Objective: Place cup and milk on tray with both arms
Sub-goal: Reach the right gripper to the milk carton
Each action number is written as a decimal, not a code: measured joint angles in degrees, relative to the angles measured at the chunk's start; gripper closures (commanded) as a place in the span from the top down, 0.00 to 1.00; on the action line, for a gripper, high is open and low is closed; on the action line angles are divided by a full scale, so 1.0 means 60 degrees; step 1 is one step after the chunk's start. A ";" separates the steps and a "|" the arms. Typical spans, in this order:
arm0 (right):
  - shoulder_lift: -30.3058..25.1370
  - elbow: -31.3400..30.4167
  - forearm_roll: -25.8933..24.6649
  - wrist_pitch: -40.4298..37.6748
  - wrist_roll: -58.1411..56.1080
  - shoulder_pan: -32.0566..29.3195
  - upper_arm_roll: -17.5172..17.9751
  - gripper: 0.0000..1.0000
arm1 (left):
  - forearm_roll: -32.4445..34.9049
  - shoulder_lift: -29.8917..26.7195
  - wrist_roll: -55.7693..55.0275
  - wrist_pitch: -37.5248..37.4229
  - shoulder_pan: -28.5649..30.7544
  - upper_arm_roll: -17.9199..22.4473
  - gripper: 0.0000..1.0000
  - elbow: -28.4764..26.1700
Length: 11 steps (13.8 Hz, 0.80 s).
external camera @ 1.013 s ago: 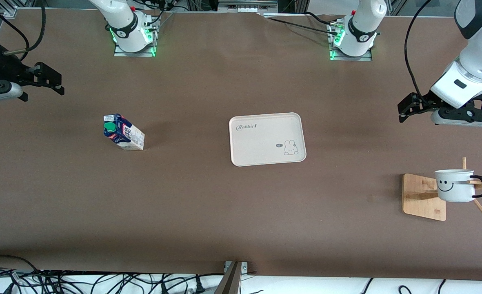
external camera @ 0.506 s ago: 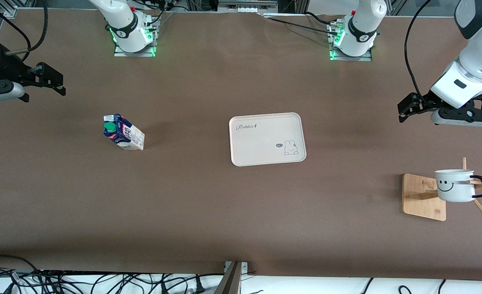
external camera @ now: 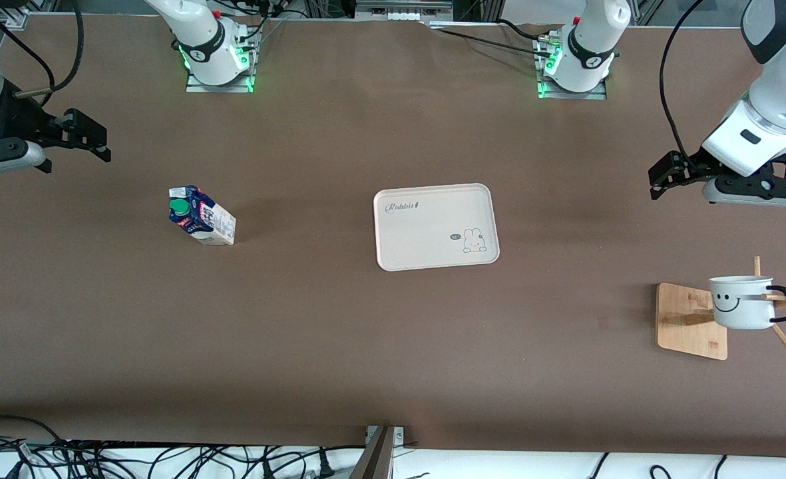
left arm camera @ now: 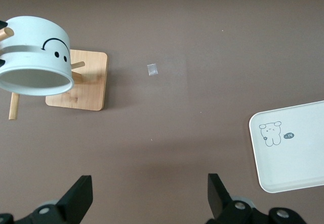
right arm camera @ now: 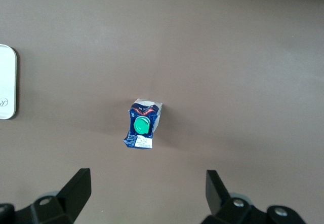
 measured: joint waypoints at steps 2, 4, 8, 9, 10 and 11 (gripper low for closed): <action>0.0241 -0.0006 0.0001 -0.0012 0.0000 0.0167 0.0015 1.00 | 0.0000 0.0000 0.0000 0.0000 0.0000 -0.0001 1.00 0.0002; 0.0694 -0.0020 0.0002 -0.0019 -0.0017 0.0368 0.0033 1.00 | 0.0000 0.0000 0.0000 0.0000 0.0000 -0.0002 1.00 0.0004; 0.1692 -0.0027 0.0327 0.0161 -0.0268 0.0602 0.0045 1.00 | 0.0000 0.0000 0.0000 0.0000 0.0001 -0.0023 1.00 0.0011; 0.1917 -0.0055 0.0357 0.0309 -0.0160 0.0640 0.0045 1.00 | 0.0000 0.0000 0.0000 0.0000 -0.0001 -0.0068 1.00 0.0017; 0.2123 -0.0137 0.0364 0.0542 -0.0073 0.0651 0.0045 1.00 | 0.0000 0.0000 -0.0011 0.0000 -0.0001 -0.0121 1.00 0.0021; 0.2291 -0.0289 0.0364 0.0809 -0.0039 0.0650 0.0040 1.00 | 0.0000 0.0000 -0.0013 0.0000 -0.0002 -0.0163 1.00 0.0024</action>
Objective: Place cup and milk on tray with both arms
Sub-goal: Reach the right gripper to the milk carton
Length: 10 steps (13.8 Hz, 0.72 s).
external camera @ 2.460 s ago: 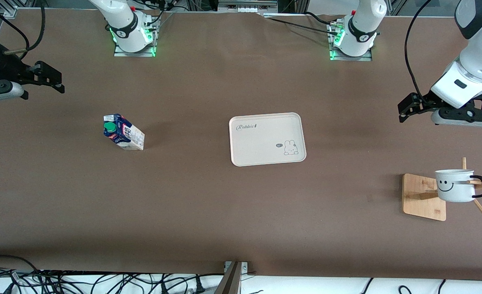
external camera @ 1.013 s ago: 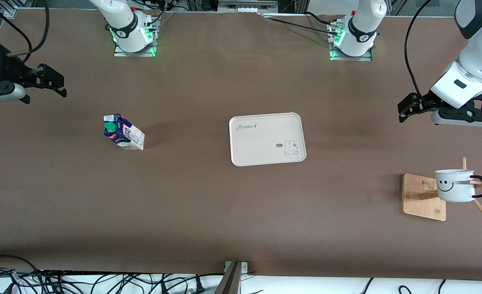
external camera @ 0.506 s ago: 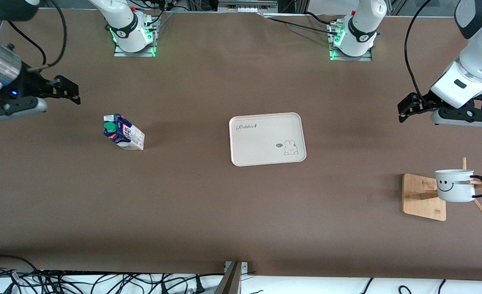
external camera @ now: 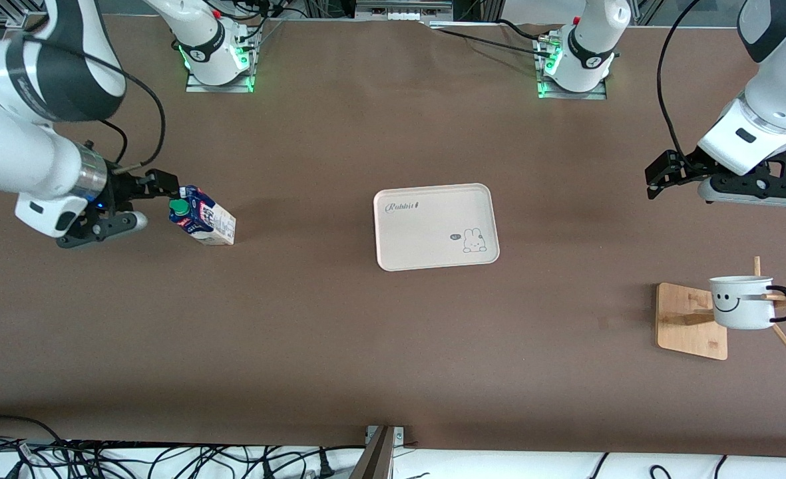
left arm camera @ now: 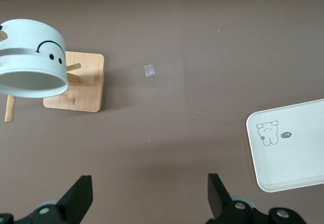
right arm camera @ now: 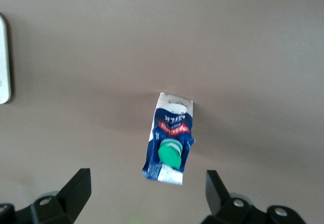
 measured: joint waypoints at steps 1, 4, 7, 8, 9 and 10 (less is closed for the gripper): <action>0.0118 -0.0234 0.0000 0.0290 0.0017 -0.0002 -0.0016 1.00 | 0.0000 0.0000 -0.0001 0.0000 -0.0001 -0.0023 1.00 0.0002; 0.0194 -0.1114 0.0000 0.1049 0.0047 -0.0024 -0.0279 1.00 | 0.0000 0.0000 -0.0001 0.0000 0.0001 -0.0033 1.00 0.0004; 0.0167 -0.1931 0.0007 0.1536 0.0062 -0.0055 -0.0639 1.00 | 0.0000 0.0000 -0.0009 -0.0001 0.0012 -0.0030 1.00 0.0005; 0.0134 -0.2150 0.0015 0.1651 0.0160 -0.0062 -0.0685 1.00 | 0.0000 0.0004 -0.0017 -0.0009 0.0018 -0.0026 1.00 0.0005; 0.0091 -0.2285 0.0019 0.1712 0.0385 -0.0061 -0.0692 1.00 | 0.0000 0.0020 -0.0025 -0.0020 0.0029 -0.0022 1.00 0.0005; 0.0048 -0.2352 0.0023 0.1735 0.0643 -0.0053 -0.0687 1.00 | 0.0000 0.0050 -0.0030 -0.0021 0.0044 -0.0018 1.00 0.0005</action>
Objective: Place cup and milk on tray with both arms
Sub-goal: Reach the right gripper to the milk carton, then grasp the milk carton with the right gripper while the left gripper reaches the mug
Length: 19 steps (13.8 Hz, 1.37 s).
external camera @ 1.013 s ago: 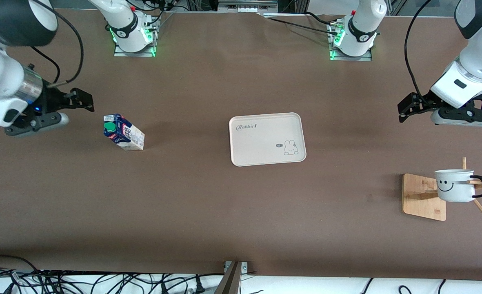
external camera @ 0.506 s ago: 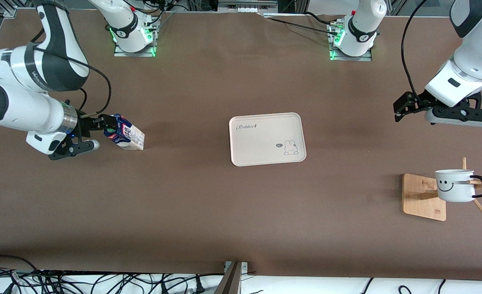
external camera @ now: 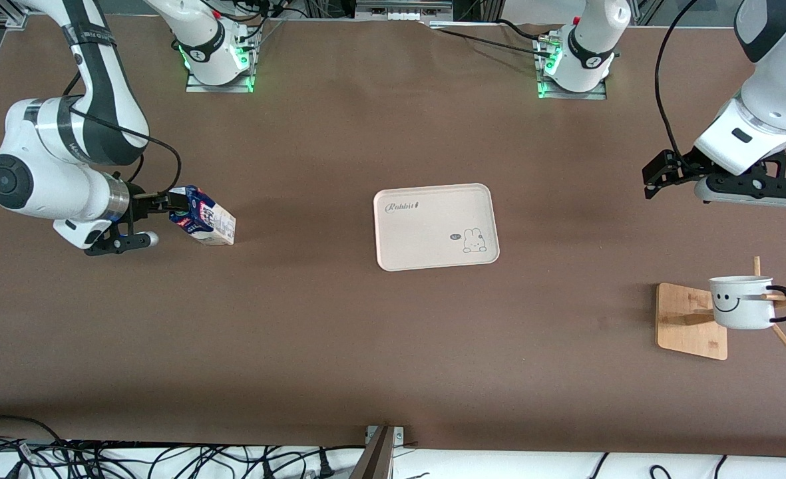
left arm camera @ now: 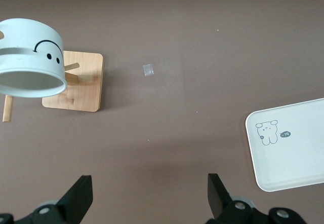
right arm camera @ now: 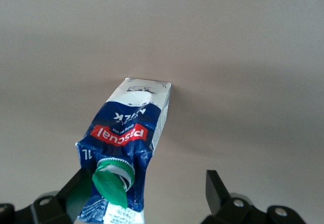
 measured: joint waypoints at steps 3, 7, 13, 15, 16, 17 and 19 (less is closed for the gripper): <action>-0.0142 -0.0007 0.0030 0.0022 0.0513 0.0020 0.0067 1.00 | 0.0000 0.0155 -0.0004 0.0007 0.0052 0.0058 1.00 0.0034; -0.0195 -0.0024 0.0042 0.0023 0.0691 0.0049 0.0104 1.00 | 0.0000 0.0436 -0.0019 0.0008 0.0110 0.0114 1.00 0.0426; -0.0460 -0.0925 0.0045 0.0730 0.0766 0.0062 0.0242 0.99 | 0.0000 0.1069 -0.0020 0.0008 0.0444 0.0121 1.00 0.1285; -0.0609 -0.1358 0.0045 0.0962 0.0770 0.0062 0.0246 0.88 | 0.0000 0.1204 -0.0046 0.0007 0.0444 0.0113 1.00 0.1366; -0.0666 -0.1481 0.0045 0.1007 0.0770 0.0062 0.0246 0.79 | 0.0000 0.1269 -0.0060 0.0005 0.0444 0.0113 1.00 0.1401; -0.0708 -0.1545 0.0045 0.1016 0.0776 0.0062 0.0246 0.69 | 0.0000 0.1352 -0.0062 0.0005 0.0444 0.0113 1.00 0.1420; -0.0738 -0.1578 0.0045 0.1017 0.0776 0.0062 0.0252 0.55 | 0.0005 0.1521 -0.0030 0.0006 0.0474 0.0115 1.00 0.1458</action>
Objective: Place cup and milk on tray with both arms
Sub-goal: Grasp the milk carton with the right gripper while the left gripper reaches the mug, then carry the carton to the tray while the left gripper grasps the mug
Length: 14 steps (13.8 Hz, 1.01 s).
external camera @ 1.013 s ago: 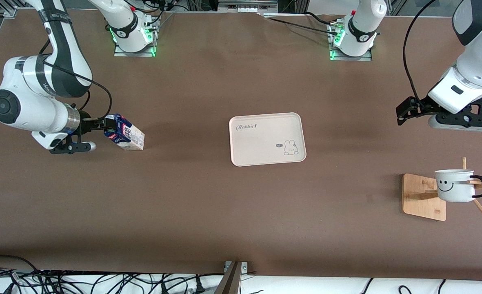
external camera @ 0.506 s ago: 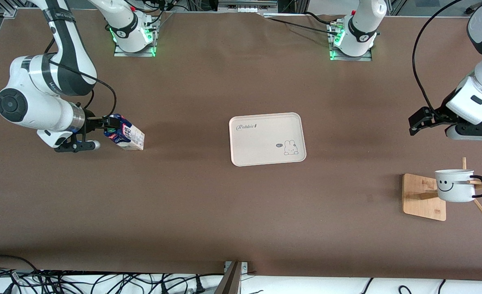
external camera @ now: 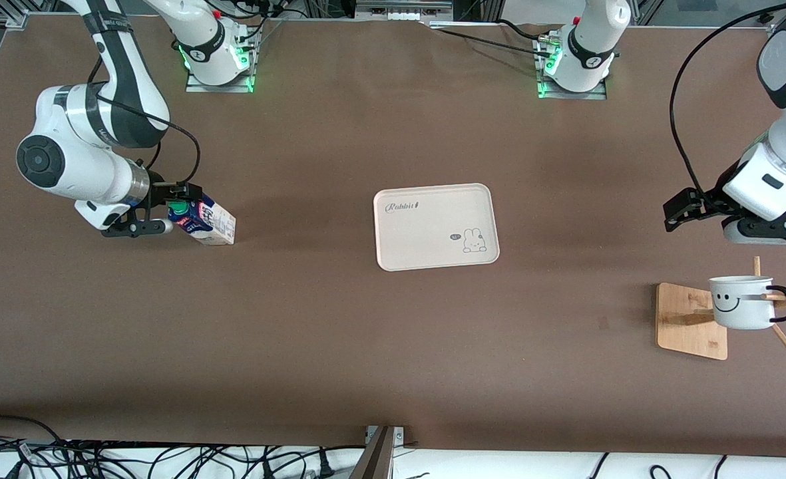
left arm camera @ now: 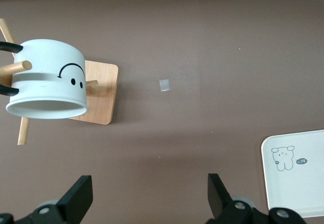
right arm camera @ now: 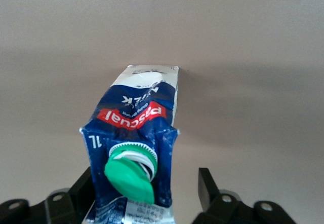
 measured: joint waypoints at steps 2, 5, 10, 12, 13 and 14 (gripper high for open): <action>0.0000 -0.0024 0.0003 0.0000 0.0073 0.0001 0.0063 0.48 | 0.0005 0.0163 0.0045 0.0005 0.0093 0.0003 1.00 0.0013; -0.0009 -0.0024 0.0005 0.0000 0.0581 0.0008 0.0262 0.46 | 0.0005 0.0851 0.0072 0.0062 0.0355 0.0009 1.00 0.0670; -0.0015 0.1021 0.0016 -0.0858 0.1248 0.0149 0.0961 0.47 | 0.0005 0.2087 -0.0376 0.0590 0.0832 0.0017 1.00 0.1958; 0.0089 0.1836 0.0051 -0.1306 0.1723 0.0599 0.1136 0.47 | 0.0006 0.2064 -0.1308 0.1584 0.0868 0.0023 1.00 0.1557; 0.0213 0.2195 0.0094 -0.1350 0.2065 0.0940 0.1172 0.47 | 0.0007 0.1984 -0.1687 0.2257 0.0919 0.0029 1.00 0.1168; 0.0414 0.2589 0.0222 -0.1351 0.2475 0.1351 0.1200 0.47 | 0.0007 0.1849 -0.1947 0.2952 0.0996 0.0029 1.00 0.0666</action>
